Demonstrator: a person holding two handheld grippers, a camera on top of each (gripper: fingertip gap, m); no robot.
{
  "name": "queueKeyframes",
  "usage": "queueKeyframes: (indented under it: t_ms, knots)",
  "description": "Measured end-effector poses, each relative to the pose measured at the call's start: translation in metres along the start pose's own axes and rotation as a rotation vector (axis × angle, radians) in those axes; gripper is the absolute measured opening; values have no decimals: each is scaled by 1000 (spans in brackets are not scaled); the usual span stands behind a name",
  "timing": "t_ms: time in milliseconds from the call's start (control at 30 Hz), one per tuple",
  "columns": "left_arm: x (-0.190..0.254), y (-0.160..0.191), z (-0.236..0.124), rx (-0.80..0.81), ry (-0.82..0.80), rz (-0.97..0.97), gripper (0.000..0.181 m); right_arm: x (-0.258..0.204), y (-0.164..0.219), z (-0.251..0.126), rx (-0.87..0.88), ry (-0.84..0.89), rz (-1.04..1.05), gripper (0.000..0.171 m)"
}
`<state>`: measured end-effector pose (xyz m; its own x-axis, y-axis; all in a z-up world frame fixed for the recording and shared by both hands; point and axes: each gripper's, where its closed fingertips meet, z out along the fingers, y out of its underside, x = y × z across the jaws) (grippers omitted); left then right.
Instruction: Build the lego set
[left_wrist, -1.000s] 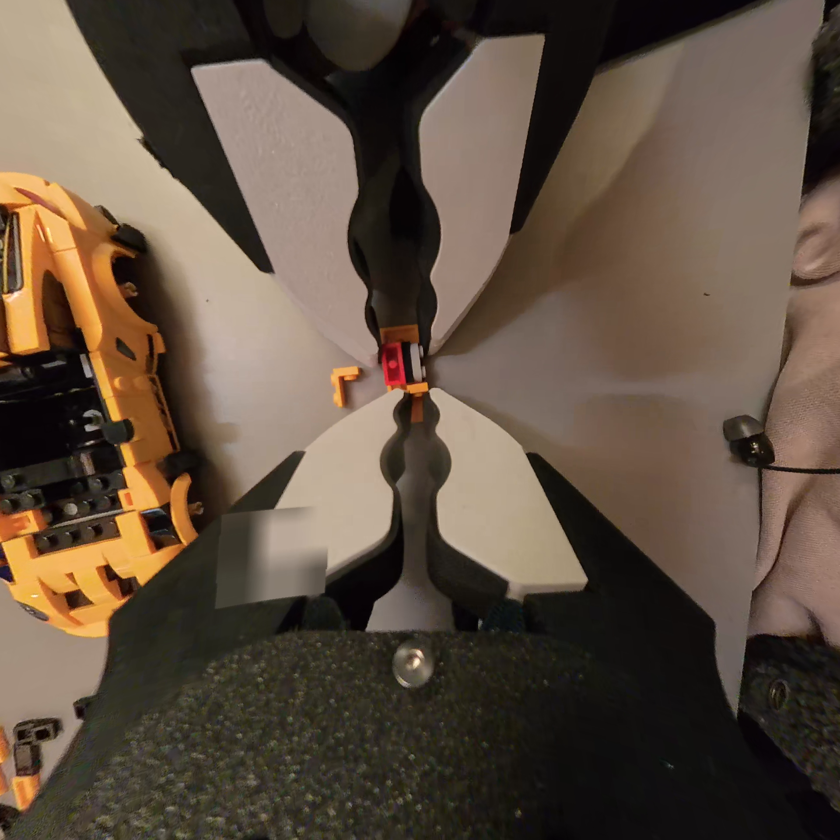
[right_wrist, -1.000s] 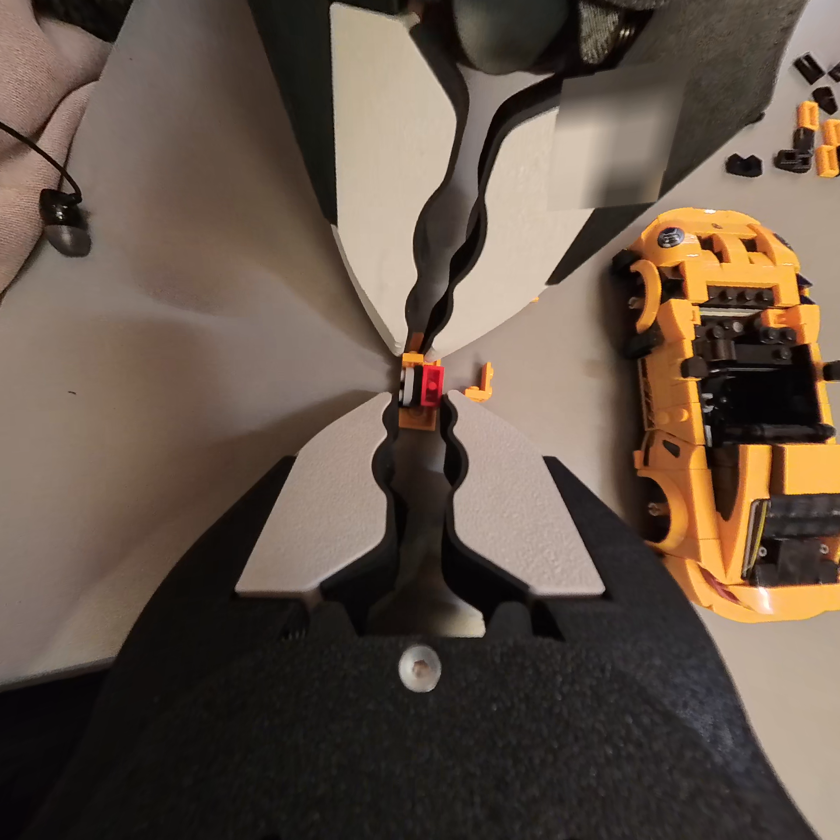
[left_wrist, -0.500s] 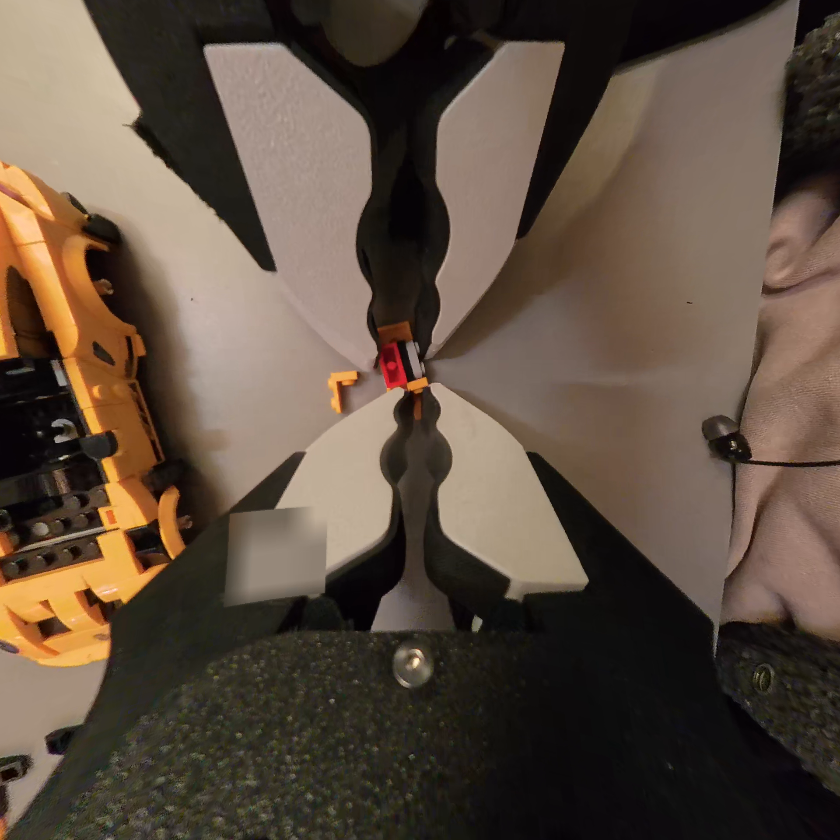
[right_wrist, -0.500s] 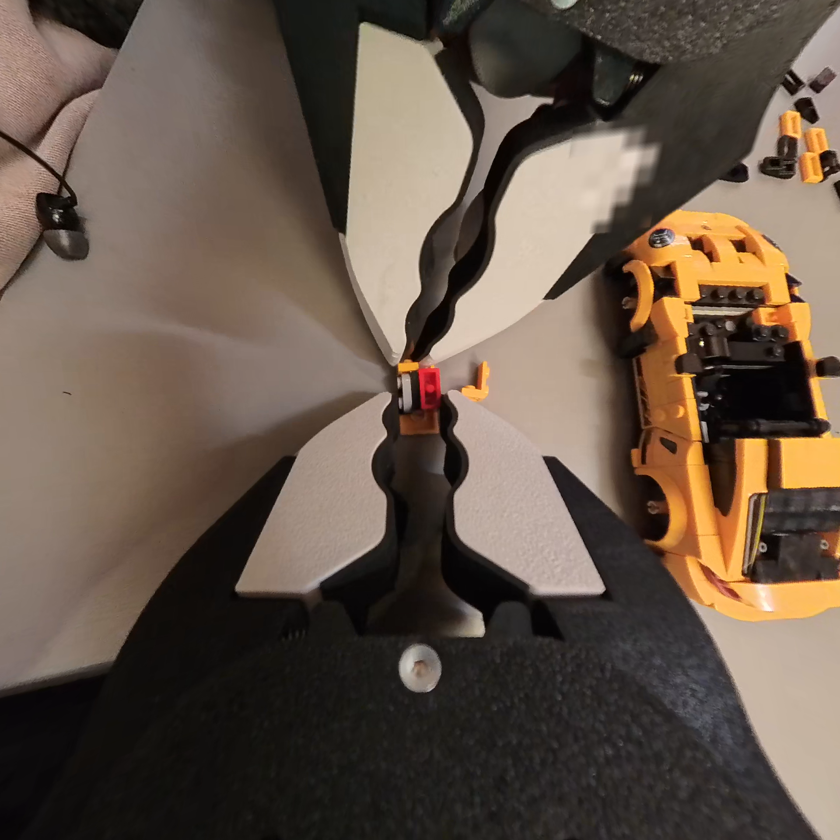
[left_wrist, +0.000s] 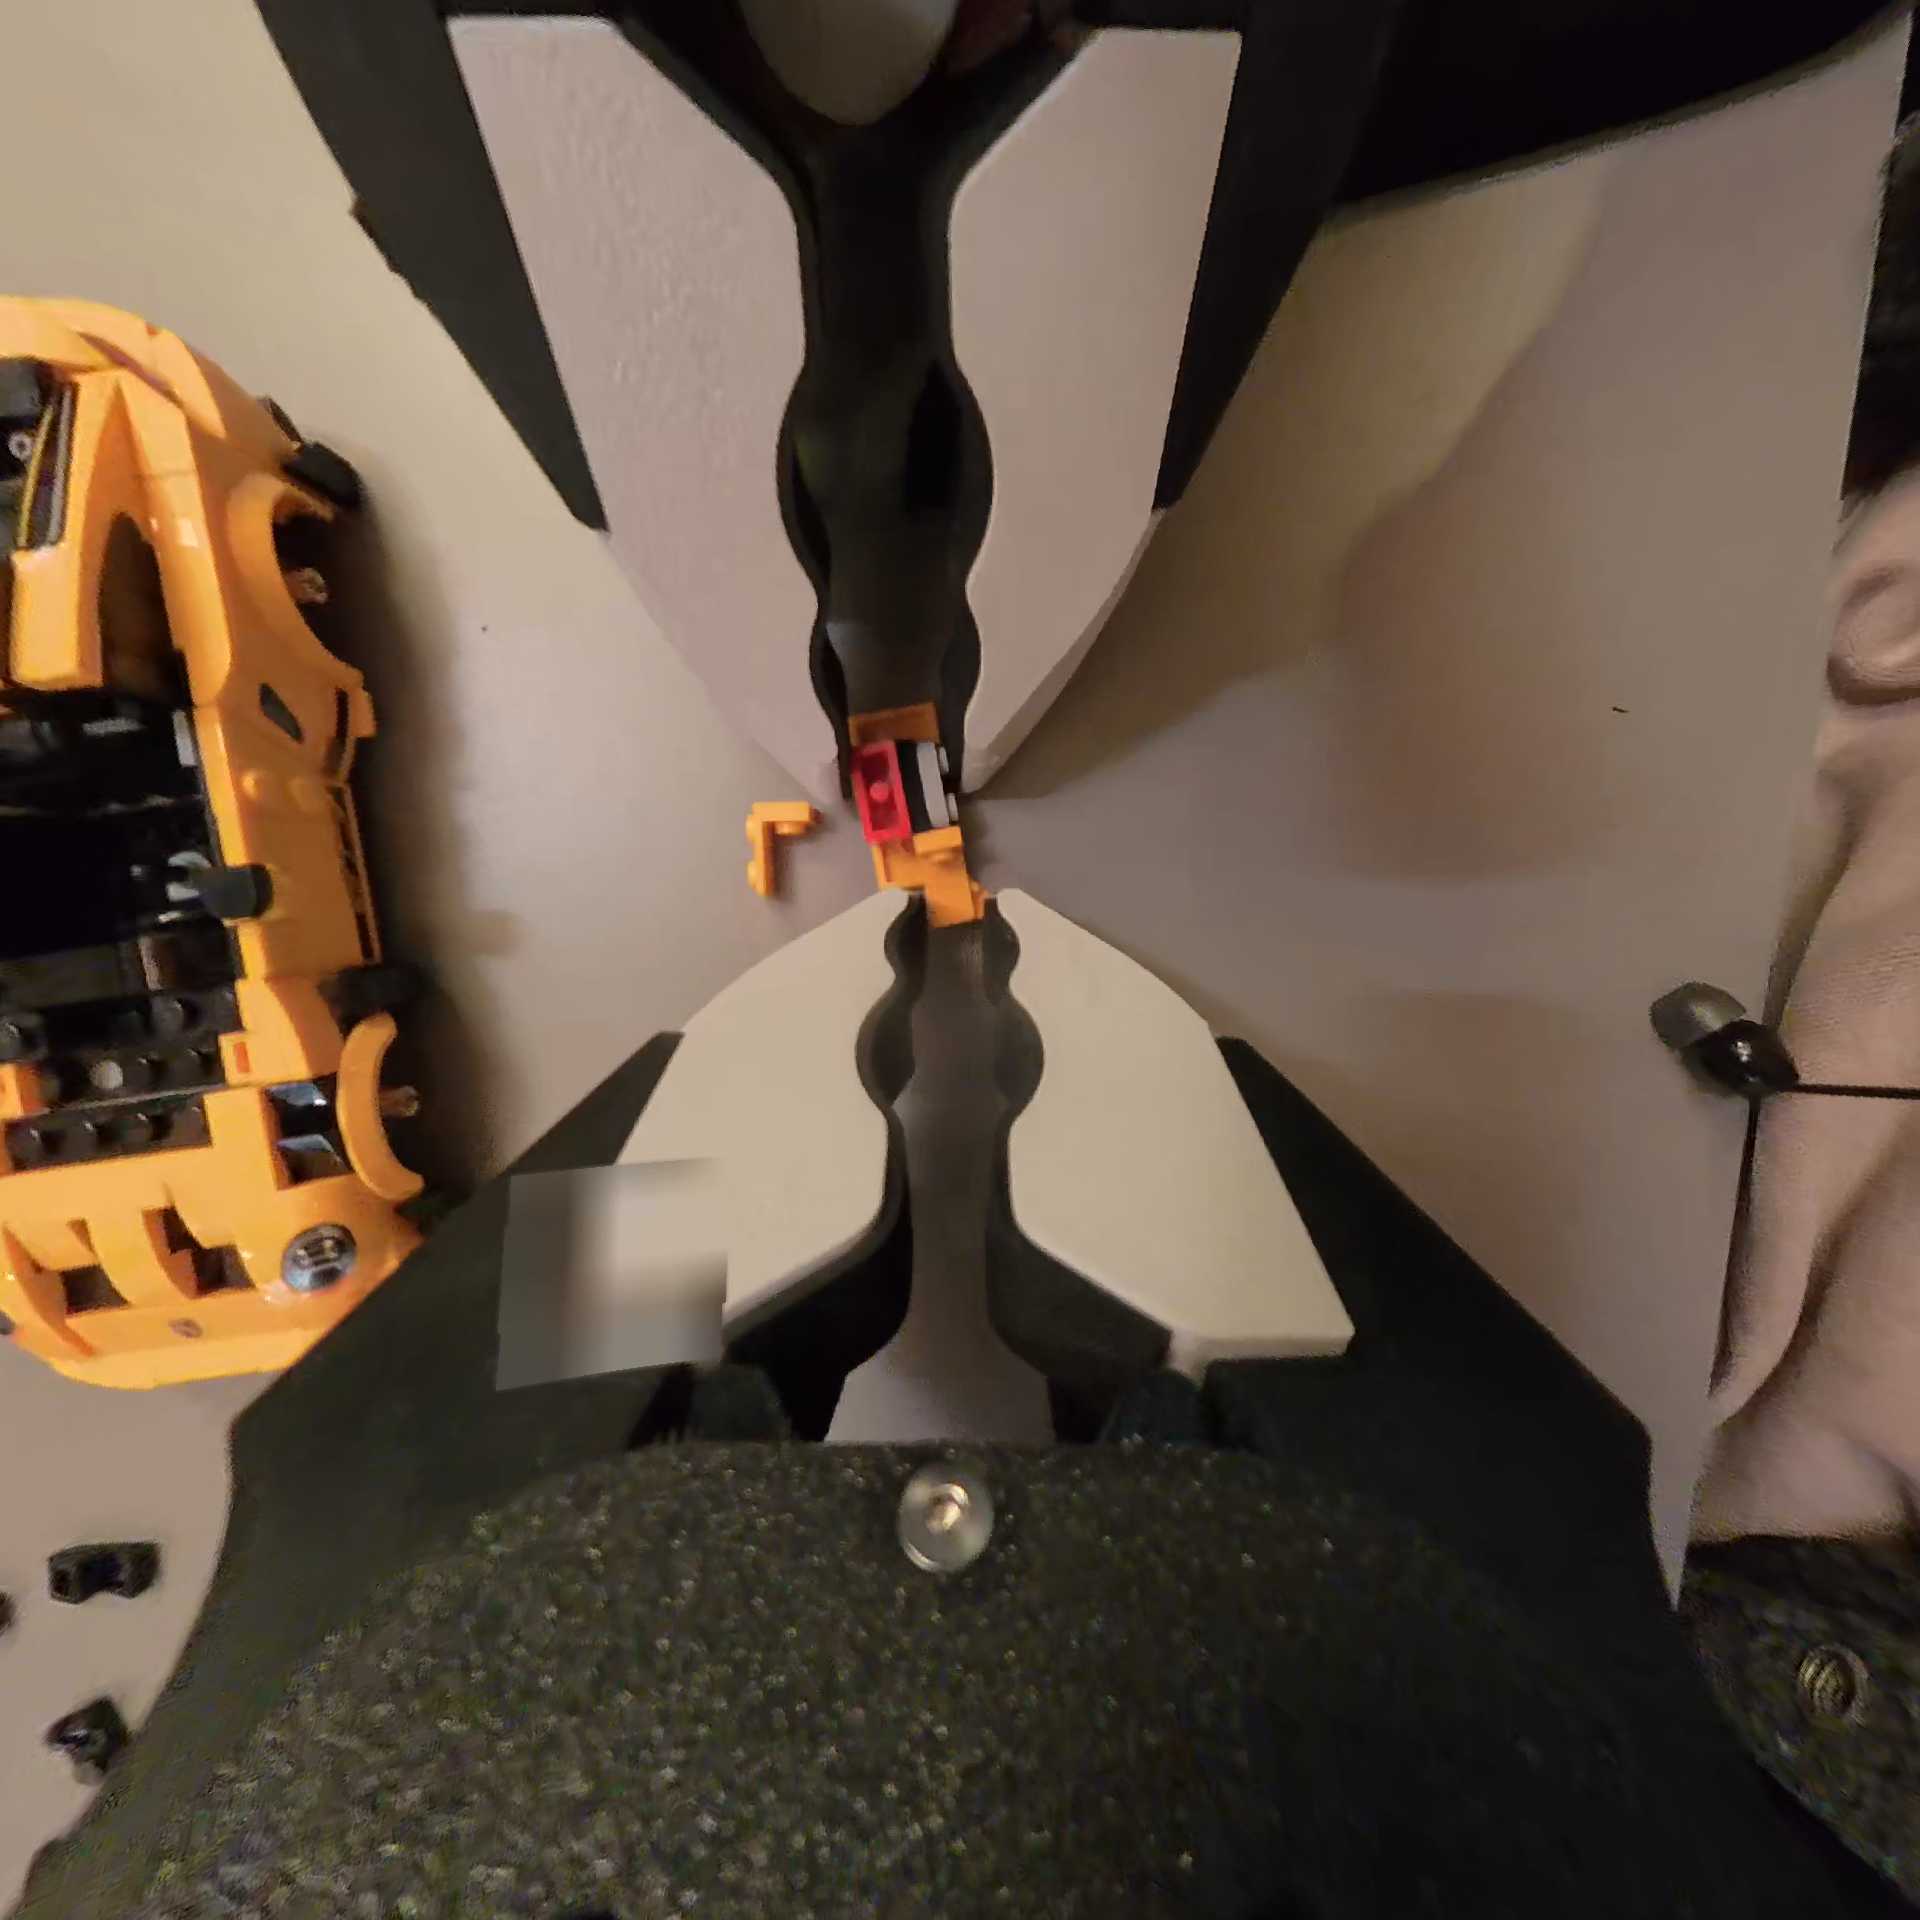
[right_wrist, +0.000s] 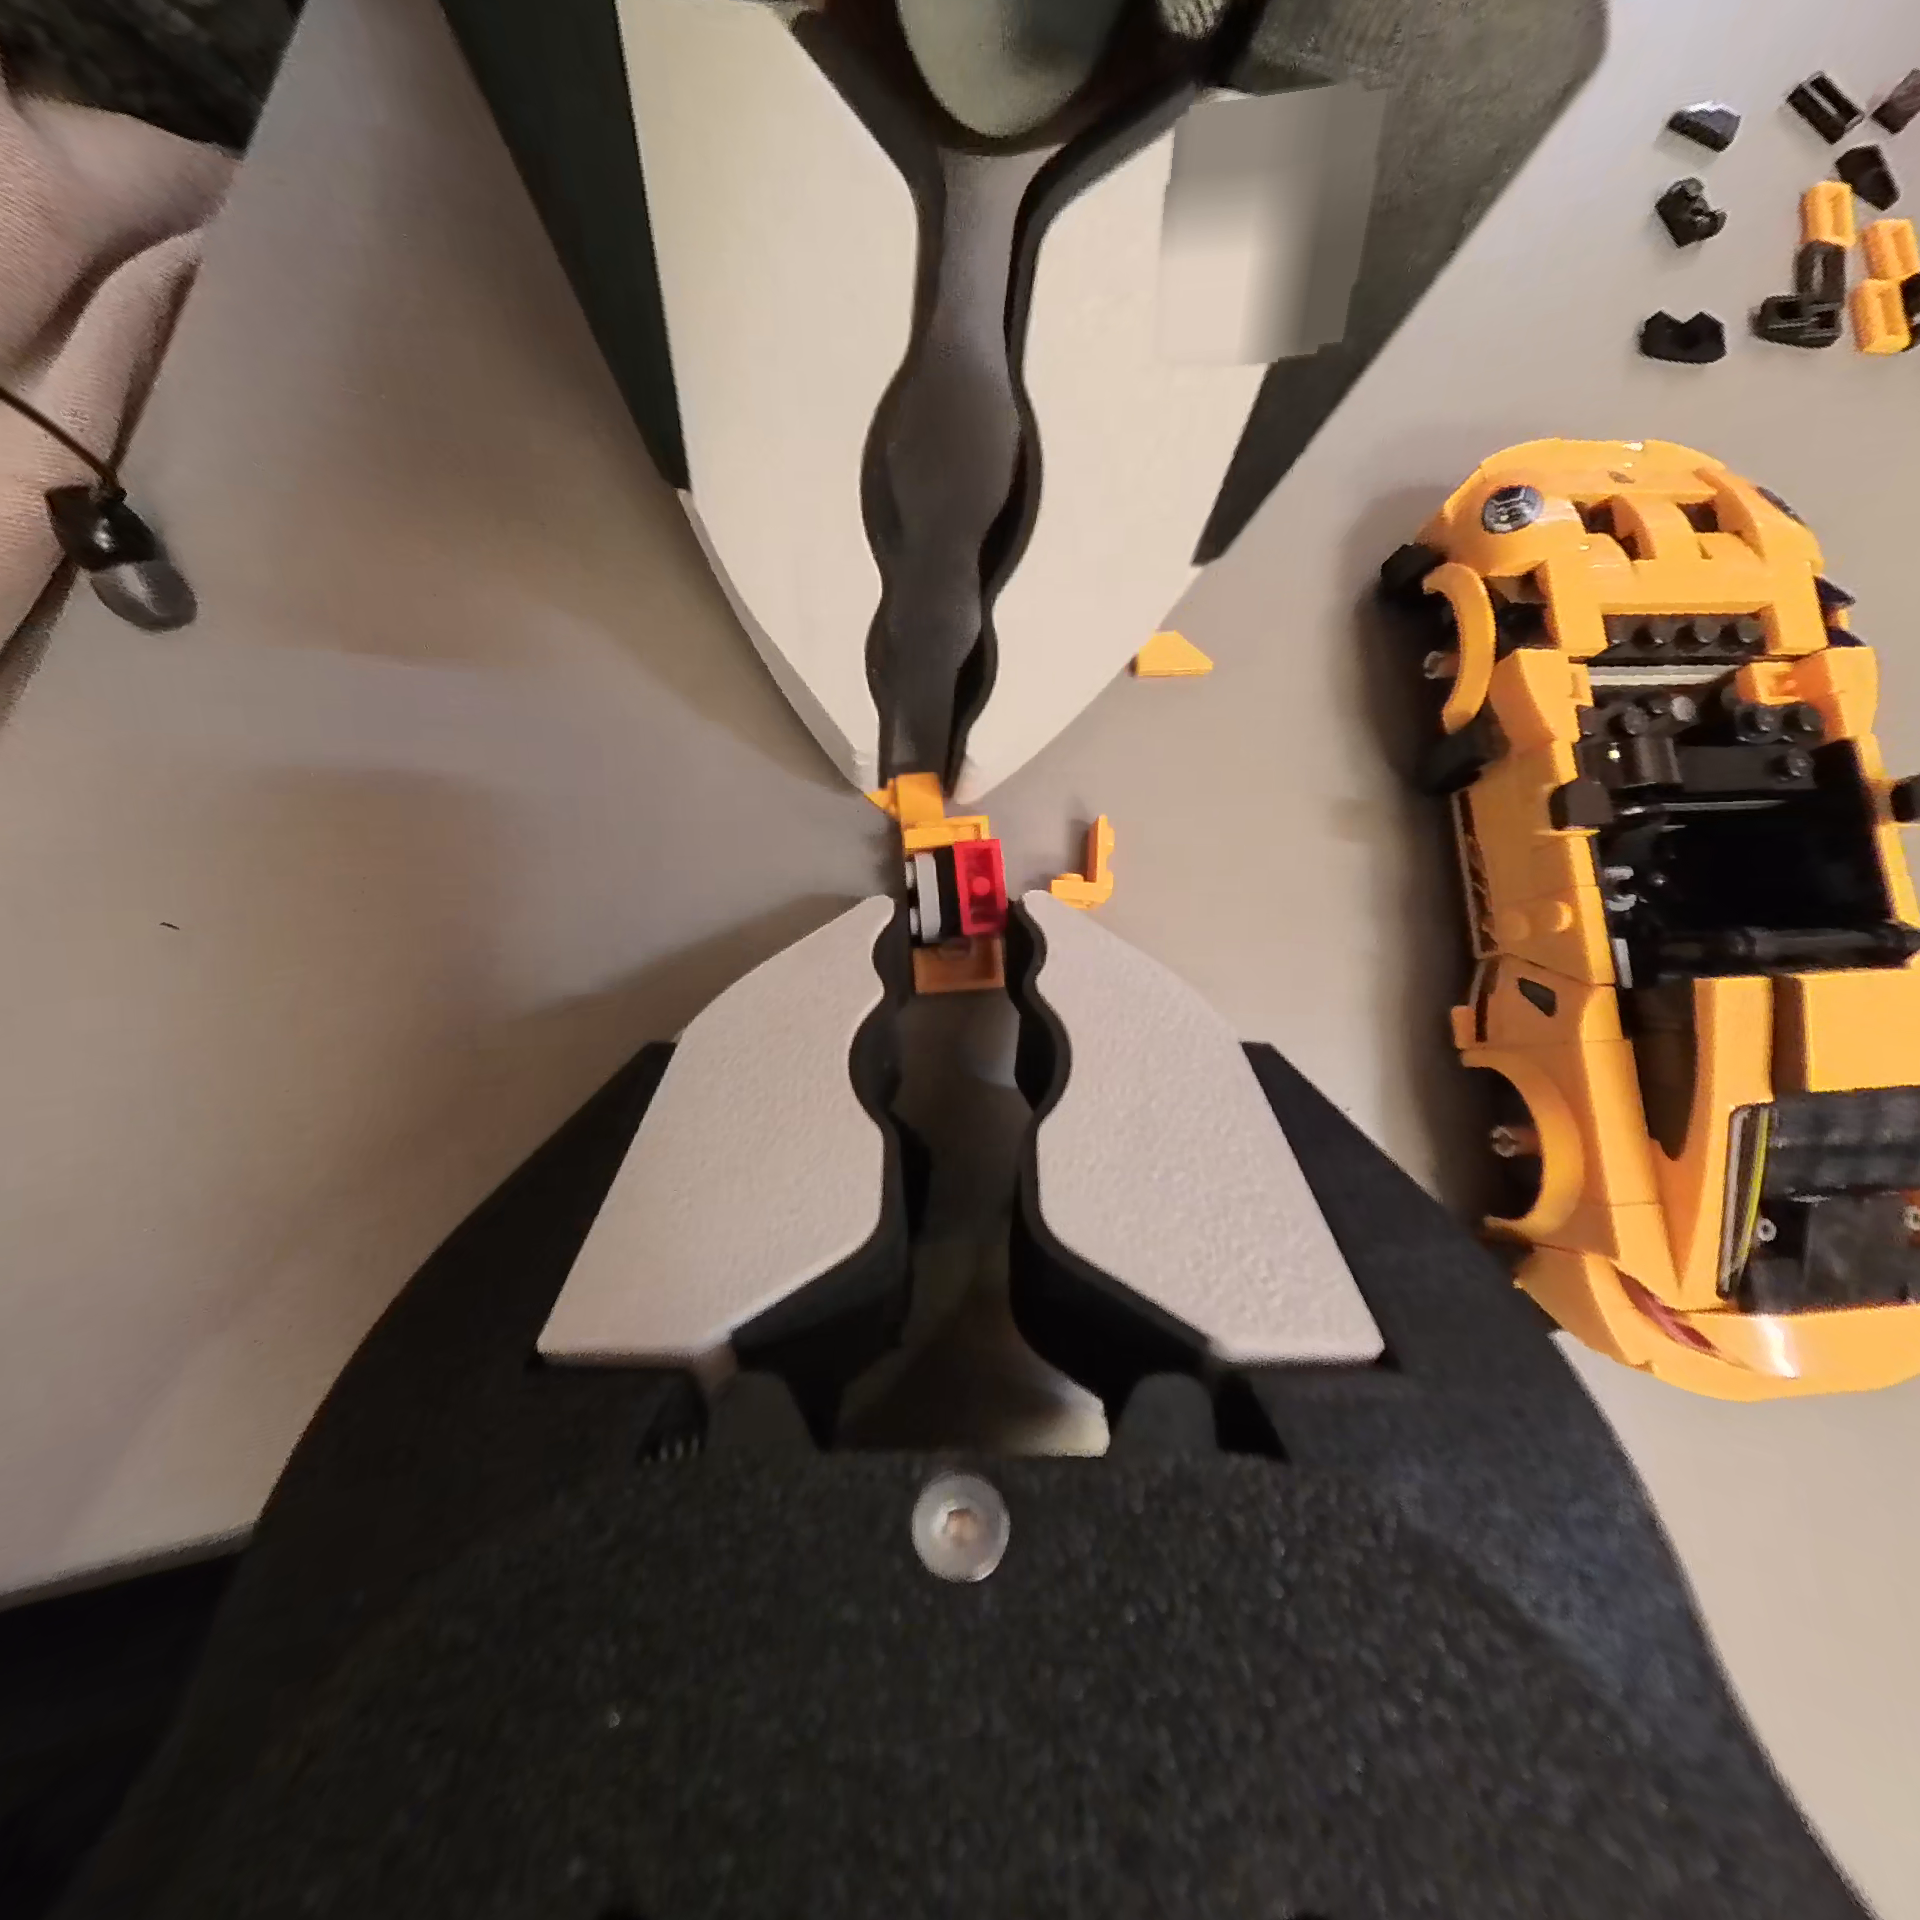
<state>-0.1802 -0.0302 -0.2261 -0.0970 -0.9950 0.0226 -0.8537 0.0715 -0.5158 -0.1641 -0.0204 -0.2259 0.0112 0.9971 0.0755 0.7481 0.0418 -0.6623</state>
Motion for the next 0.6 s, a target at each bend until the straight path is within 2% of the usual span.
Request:
queueKeyframes:
  t_ms: [300, 600]
  knots:
    - [-5, -2, 0, -7, -39, -58, 7, 2, 0, 1, -14, -1, 54, 17]
    - [-8, -12, -27, 63, 6, -138, 8, -2, -4, -9, 54, -199, 369, 17]
